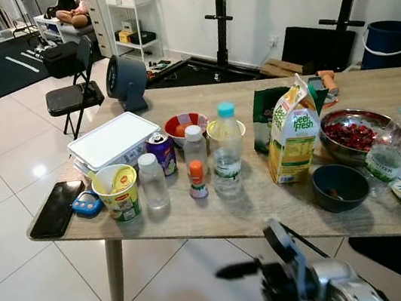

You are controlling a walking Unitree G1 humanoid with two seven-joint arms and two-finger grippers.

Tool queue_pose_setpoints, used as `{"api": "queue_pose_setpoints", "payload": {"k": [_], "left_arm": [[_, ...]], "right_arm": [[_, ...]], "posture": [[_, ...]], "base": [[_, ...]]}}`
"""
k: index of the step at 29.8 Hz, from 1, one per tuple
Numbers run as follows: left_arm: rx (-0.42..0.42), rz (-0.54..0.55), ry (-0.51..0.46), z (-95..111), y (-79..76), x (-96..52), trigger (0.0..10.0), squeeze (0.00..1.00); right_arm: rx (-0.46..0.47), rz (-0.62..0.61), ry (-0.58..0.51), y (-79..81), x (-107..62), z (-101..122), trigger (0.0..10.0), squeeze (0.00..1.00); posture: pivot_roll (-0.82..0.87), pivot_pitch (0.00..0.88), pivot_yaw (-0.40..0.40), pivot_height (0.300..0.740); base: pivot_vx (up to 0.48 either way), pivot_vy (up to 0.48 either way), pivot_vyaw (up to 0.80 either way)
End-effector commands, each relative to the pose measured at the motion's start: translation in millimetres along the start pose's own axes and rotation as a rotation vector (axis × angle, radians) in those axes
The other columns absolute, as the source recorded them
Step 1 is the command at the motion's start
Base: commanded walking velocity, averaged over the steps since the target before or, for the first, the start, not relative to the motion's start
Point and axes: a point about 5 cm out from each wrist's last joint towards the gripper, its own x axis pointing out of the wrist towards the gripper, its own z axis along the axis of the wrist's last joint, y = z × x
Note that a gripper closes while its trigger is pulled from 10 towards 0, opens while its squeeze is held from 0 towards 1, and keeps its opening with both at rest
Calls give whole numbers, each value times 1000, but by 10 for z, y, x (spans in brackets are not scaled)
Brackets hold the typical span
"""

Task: Restocking fridge

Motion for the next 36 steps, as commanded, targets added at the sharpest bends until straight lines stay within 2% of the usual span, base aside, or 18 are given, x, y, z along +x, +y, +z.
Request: {"api": "queue_pose_setpoints", "payload": {"k": [1, 3, 4, 6, 10, 11, 12, 13, 14, 15, 19, 21, 23, 26, 28, 36], "left_arm": [[4, -23, 38, -89, -57, -7, 10000, 0], [4, -23, 38, -89, -56, -7, 10000, 0], [5, -23, 39, -91, -56, -7, 10000, 0], [5, -23, 40, -94, -56, -7, 10000, 0], [5, -23, 40, -96, -55, -8, 10000, 0], [5, -23, 41, -98, -56, -8, 10000, 0], [5, -23, 41, -99, -57, -8, 10000, 0], [4, -23, 41, -100, -58, -8, 10000, 0], [4, -24, 41, -100, -58, -8, 10000, 0], [4, -24, 41, -100, -59, -8, 10000, 0], [5, -25, 41, -100, -61, -8, 10000, 0], [5, -26, 40, -97, -64, -7, 10000, 0], [5, -26, 40, -97, -65, -7, 10000, 0], [7, -26, 41, -97, -64, -7, 10000, 0], [8, -25, 42, -100, -62, -8, 10000, 0], [9, -26, 43, -104, -64, -9, 10000, 0]], "right_arm": [[-62, -1, -35, -10, 133, 149, 10000, 788], [-84, -13, -45, -18, 177, 190, 10000, 788], [-124, -52, -47, -54, 252, 236, 10000, 1000], [-174, -110, -47, -103, 348, 293, 10000, 1000], [-204, -173, -17, -145, 408, 320, 10000, 1000], [-242, -226, 22, -194, 440, 319, 10000, 745], [-271, -262, 48, -227, 461, 318, 10000, 745], [-302, -300, 81, -266, 477, 320, 10000, 137], [-322, -335, 105, -298, 488, 330, 10000, 0], [-349, -385, 126, -348, 506, 360, 10000, 0], [-364, -423, 130, -388, 522, 391, 10000, 0], [-398, -503, 130, -468, 548, 461, 10000, 0], [-406, -524, 129, -487, 553, 475, 10000, 0], [-443, -592, 66, -542, 592, 584, 10000, 0], [-463, -599, 56, -544, 620, 610, 10000, 0], [-441, -606, 46, -567, 843, 551, 10000, 0]], "posture": [[-49, 0, 5, 740], [-49, 0, 5, 740], [-47, 0, 4, 740], [-47, 0, 4, 740], [-45, 0, 4, 740], [-45, 0, 4, 740], [-45, 0, 4, 740], [-45, 0, 4, 740], [-45, 0, 4, 740], [-45, 0, 4, 740], [-47, 0, 1, 740], [-45, 0, 0, 740], [-45, 0, 0, 740], [-44, 0, 1, 740], [-45, 0, 3, 740], [-38, 0, 2, 740]], "base": [[0, 0, 0], [0, 0, 0], [0, 0, 0], [0, 0, 0], [0, 0, 0], [0, 0, 0], [0, 0, 0], [0, 0, 0], [0, 0, 0], [0, 0, 0], [0, 0, 0], [0, 0, 0], [0, 0, 0], [0, 0, 0], [0, 0, 0], [0, 0, 0]]}}
